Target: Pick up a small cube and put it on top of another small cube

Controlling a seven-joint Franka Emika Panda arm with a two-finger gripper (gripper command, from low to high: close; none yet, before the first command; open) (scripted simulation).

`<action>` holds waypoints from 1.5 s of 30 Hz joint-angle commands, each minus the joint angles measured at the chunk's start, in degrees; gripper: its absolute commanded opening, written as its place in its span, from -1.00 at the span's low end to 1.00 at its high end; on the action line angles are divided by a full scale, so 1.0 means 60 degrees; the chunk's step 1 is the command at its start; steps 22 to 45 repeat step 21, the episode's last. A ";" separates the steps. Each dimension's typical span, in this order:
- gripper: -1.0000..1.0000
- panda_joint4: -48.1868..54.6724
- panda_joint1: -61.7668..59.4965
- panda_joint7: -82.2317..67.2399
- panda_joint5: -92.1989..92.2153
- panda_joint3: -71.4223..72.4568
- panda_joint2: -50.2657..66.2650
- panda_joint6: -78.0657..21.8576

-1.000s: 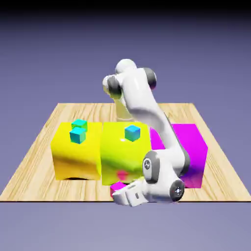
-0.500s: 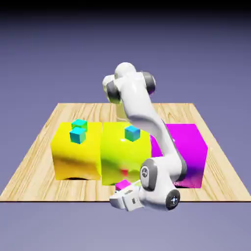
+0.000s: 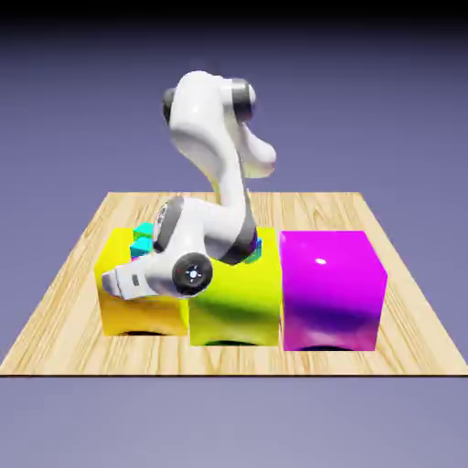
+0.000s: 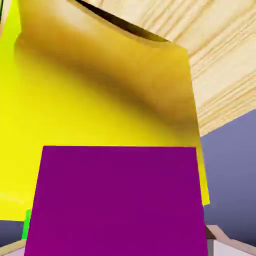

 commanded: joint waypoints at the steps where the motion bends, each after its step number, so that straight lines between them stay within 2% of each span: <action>1: -1.00 -0.0267 -0.0263 -0.0053 0.0046 -0.0039 -0.0346 -0.0049; 8: -1.00 -0.1925 -0.0647 0.2029 0.2895 -0.1246 -0.2058 -0.1001; 10: -1.00 -0.1853 -0.0395 0.1730 0.3010 -0.1442 -0.2252 -0.1068; 19: -1.00 -0.3998 0.1976 0.1511 0.3243 -0.4323 -0.2943 0.0518; 20: 1.00 -0.3998 0.1976 0.1511 0.3243 -0.4323 -0.2943 0.0518; 45: 1.00 -0.3998 0.1976 0.1511 0.3243 -0.4323 -0.2943 0.0518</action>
